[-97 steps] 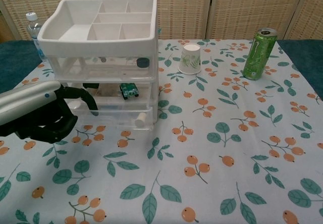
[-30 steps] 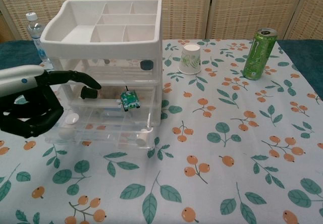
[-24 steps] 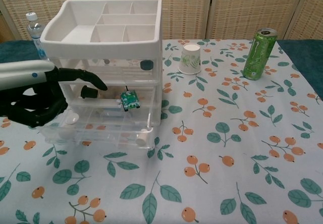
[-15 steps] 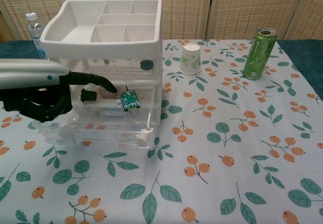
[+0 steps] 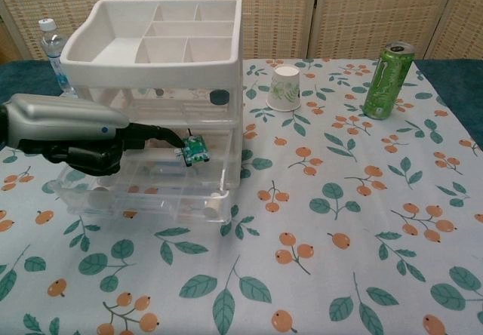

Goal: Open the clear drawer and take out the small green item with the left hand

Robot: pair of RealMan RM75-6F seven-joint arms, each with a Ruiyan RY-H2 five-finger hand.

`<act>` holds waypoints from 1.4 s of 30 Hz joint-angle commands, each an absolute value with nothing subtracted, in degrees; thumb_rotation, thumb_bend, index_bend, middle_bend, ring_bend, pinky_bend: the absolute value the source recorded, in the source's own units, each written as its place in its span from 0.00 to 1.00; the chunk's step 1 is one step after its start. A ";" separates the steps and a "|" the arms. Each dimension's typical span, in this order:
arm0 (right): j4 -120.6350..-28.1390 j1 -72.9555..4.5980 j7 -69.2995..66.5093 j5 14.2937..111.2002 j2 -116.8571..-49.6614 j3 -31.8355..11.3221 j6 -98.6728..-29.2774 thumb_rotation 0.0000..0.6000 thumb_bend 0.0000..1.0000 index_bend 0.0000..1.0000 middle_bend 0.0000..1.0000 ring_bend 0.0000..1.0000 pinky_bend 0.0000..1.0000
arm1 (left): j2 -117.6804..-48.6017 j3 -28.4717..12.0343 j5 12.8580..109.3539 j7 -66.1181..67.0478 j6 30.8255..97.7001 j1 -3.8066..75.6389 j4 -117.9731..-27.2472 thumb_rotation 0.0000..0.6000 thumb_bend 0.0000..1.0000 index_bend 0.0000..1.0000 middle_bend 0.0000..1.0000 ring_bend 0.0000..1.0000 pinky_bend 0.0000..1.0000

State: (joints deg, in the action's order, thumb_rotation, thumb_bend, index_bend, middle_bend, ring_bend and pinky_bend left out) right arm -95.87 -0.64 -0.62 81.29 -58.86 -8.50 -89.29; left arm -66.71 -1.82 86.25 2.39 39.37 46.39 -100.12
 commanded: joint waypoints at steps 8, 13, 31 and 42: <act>-95.22 -0.51 -1.00 80.86 -59.27 -8.27 -89.18 1.00 0.34 0.00 0.00 0.03 0.06 | -68.90 -2.69 79.39 8.23 38.76 47.46 -100.46 0.05 0.92 0.02 0.93 0.97 1.00; -94.78 -0.37 -1.25 80.52 -59.41 -8.20 -89.16 1.00 0.34 0.00 0.00 0.03 0.06 | -70.34 -2.63 77.71 10.07 39.64 47.50 -100.41 0.03 0.92 0.01 0.93 0.97 1.00; -94.52 0.29 -1.55 80.28 -59.54 -7.71 -89.47 1.00 0.34 0.00 0.00 0.03 0.06 | -71.78 -1.99 76.08 12.88 43.22 46.78 -100.92 0.02 0.92 0.01 0.93 0.97 1.00; -94.34 0.84 -1.92 80.01 -59.57 -7.55 -89.82 1.00 0.34 0.00 0.00 0.03 0.06 | -72.60 -2.12 75.49 13.14 43.61 47.12 -100.29 0.02 0.92 0.01 0.93 0.97 1.00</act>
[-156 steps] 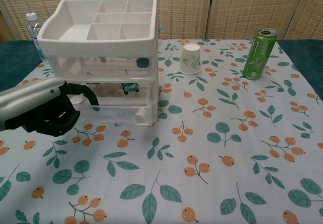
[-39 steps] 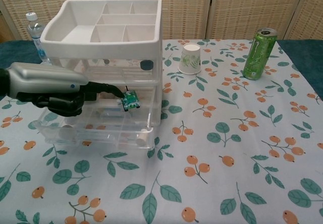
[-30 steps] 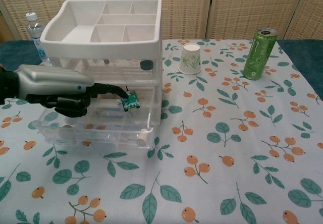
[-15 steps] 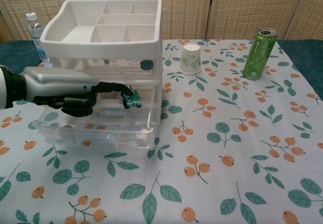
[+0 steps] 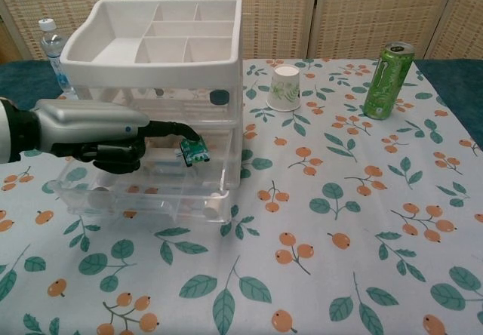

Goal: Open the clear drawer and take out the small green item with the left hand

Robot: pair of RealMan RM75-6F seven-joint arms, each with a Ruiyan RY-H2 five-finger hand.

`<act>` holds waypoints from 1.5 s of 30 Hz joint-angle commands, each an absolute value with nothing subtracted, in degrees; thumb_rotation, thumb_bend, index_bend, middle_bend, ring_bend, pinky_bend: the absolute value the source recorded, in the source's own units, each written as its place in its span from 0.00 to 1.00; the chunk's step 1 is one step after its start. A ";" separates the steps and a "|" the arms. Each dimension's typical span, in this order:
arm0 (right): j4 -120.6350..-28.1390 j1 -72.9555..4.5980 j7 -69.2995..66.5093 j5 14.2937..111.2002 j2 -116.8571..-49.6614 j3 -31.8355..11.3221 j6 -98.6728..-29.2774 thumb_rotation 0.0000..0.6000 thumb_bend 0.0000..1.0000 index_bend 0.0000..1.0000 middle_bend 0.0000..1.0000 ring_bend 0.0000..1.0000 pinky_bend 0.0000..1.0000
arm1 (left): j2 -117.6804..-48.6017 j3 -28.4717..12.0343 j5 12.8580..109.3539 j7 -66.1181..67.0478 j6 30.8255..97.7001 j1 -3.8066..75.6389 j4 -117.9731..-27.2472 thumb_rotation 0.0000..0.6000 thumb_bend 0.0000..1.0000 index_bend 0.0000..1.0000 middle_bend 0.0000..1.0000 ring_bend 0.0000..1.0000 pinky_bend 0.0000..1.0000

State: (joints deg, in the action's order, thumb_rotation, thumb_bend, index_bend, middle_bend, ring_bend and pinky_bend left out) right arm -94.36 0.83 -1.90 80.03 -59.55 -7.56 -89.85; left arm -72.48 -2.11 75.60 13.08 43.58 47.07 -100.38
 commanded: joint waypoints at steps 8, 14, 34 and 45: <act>-93.98 0.97 -2.18 79.85 -59.69 -7.55 -89.76 1.00 0.34 0.00 0.00 0.03 0.06 | -73.15 -2.00 74.44 13.87 42.95 47.71 -99.78 0.02 0.92 0.01 0.93 0.97 1.00; -93.61 1.09 -2.41 79.72 -59.82 -7.54 -89.74 1.00 0.34 0.00 0.00 0.03 0.06 | -73.23 -1.80 73.29 15.01 42.52 48.14 -99.77 0.02 0.92 0.02 0.93 0.97 1.00; -93.81 1.24 -2.16 79.89 -59.86 -7.60 -89.94 1.00 0.34 0.00 0.00 0.03 0.06 | -69.17 0.46 75.01 18.14 45.83 46.36 -104.94 0.01 0.92 0.14 0.93 0.97 1.00; -93.65 1.25 -2.35 79.74 -59.99 -7.64 -89.80 1.00 0.34 0.00 0.00 0.03 0.06 | -67.98 -0.09 75.84 19.25 47.55 45.90 -106.85 0.01 0.92 0.14 0.93 0.97 1.00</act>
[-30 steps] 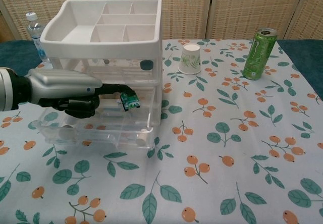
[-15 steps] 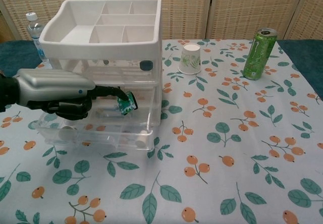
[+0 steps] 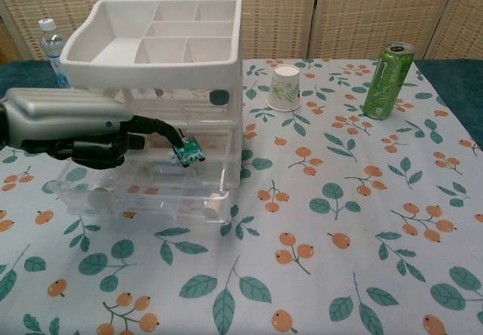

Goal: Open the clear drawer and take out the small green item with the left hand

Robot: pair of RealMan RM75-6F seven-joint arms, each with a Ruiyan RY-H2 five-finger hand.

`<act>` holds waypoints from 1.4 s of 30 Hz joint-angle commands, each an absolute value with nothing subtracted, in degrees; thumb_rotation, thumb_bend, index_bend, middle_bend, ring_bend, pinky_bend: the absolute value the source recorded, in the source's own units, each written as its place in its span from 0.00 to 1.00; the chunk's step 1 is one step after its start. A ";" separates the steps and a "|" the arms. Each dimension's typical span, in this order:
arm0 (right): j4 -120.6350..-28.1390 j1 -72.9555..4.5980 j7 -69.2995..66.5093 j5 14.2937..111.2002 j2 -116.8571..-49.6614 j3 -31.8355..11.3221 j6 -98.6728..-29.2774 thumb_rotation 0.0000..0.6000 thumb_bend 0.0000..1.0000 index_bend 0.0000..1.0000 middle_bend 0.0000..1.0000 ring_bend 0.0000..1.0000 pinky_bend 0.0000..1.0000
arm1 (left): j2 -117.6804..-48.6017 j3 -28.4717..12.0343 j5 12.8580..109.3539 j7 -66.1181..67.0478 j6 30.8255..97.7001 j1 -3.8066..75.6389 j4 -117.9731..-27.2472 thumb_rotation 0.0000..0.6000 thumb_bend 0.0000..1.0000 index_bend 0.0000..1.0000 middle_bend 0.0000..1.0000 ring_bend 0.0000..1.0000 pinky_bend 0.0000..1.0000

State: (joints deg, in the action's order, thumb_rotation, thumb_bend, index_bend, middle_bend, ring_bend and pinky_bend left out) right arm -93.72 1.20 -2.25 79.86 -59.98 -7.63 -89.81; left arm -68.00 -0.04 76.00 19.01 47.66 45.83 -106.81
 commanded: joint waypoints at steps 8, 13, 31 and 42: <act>-93.24 1.43 -2.79 79.68 -60.04 -7.61 -89.85 1.00 0.34 0.00 0.00 0.03 0.06 | -69.57 -1.22 75.69 19.30 48.14 46.18 -105.38 0.01 0.92 0.13 0.93 0.96 1.00; -93.06 1.49 -3.03 79.68 -60.11 -7.60 -89.86 1.00 0.34 0.00 0.00 0.03 0.06 | -70.87 -1.75 74.93 18.76 47.43 46.66 -103.56 0.03 0.92 0.09 0.93 0.96 1.00; -92.60 1.69 -3.55 79.39 -60.38 -7.54 -89.60 1.00 0.34 0.00 0.00 0.03 0.06 | -72.92 -1.93 71.95 19.88 45.57 47.93 -101.71 0.04 0.92 0.07 0.93 0.96 1.00; -92.29 1.88 -4.05 79.36 -60.47 -7.53 -89.65 1.00 0.34 0.00 0.00 0.03 0.06 | -73.62 -1.42 69.59 23.28 45.36 48.69 -102.24 0.05 0.92 0.10 0.93 0.96 1.00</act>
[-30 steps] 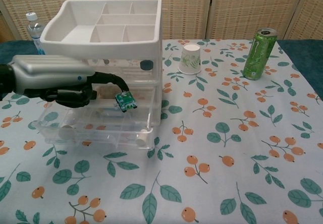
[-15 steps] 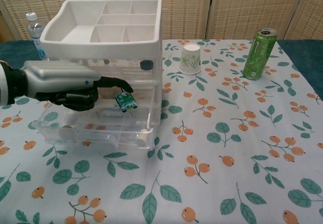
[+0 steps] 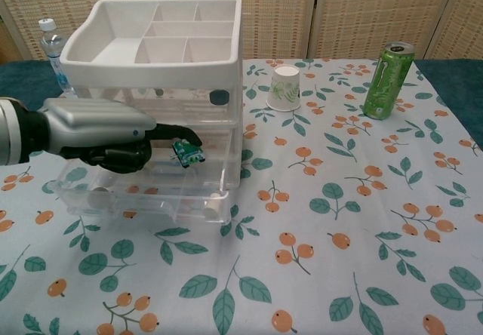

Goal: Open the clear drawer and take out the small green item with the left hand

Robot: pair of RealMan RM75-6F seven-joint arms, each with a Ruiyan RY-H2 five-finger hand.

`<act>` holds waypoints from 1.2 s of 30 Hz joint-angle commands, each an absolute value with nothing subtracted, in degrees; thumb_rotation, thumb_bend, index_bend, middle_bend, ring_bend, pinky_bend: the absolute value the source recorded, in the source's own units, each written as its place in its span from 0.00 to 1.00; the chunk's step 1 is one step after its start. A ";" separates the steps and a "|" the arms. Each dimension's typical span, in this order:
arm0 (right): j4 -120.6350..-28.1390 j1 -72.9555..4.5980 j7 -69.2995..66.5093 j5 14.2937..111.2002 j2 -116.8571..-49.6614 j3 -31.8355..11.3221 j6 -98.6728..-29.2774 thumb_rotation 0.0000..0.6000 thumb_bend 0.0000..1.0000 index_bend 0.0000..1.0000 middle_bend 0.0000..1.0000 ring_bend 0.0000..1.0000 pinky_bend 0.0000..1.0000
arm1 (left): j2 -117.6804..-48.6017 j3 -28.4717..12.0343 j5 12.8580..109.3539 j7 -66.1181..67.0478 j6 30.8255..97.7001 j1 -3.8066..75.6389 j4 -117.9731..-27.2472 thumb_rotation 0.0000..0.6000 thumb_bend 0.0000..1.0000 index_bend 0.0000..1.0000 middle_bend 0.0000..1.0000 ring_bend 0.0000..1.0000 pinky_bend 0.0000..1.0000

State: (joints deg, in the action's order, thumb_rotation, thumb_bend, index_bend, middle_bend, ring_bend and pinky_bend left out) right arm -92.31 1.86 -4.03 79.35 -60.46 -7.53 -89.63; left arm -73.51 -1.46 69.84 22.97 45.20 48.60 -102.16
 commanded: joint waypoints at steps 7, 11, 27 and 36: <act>-92.31 1.92 -4.04 79.44 -60.51 -7.53 -89.70 1.00 0.34 0.00 0.00 0.03 0.06 | -72.74 -0.89 69.67 24.50 46.79 48.21 -103.66 0.04 0.92 0.19 0.93 0.96 1.00; -92.45 1.89 -3.89 79.50 -60.50 -7.57 -89.72 1.00 0.34 0.00 0.00 0.03 0.06 | -72.09 -0.46 69.76 25.63 47.94 47.71 -104.47 0.05 0.92 0.24 0.93 0.96 1.00; -92.75 1.81 -3.56 79.50 -60.50 -7.71 -89.71 1.00 0.34 0.00 0.00 0.03 0.06 | -68.64 0.35 74.02 27.30 52.07 45.80 -109.86 0.02 0.92 0.33 0.93 0.96 1.00; -92.71 1.91 -3.70 79.54 -60.52 -7.68 -89.81 1.00 0.34 0.00 0.00 0.03 0.06 | -70.65 -0.21 78.69 21.79 51.85 45.63 -105.05 0.29 0.92 0.23 0.92 0.95 1.00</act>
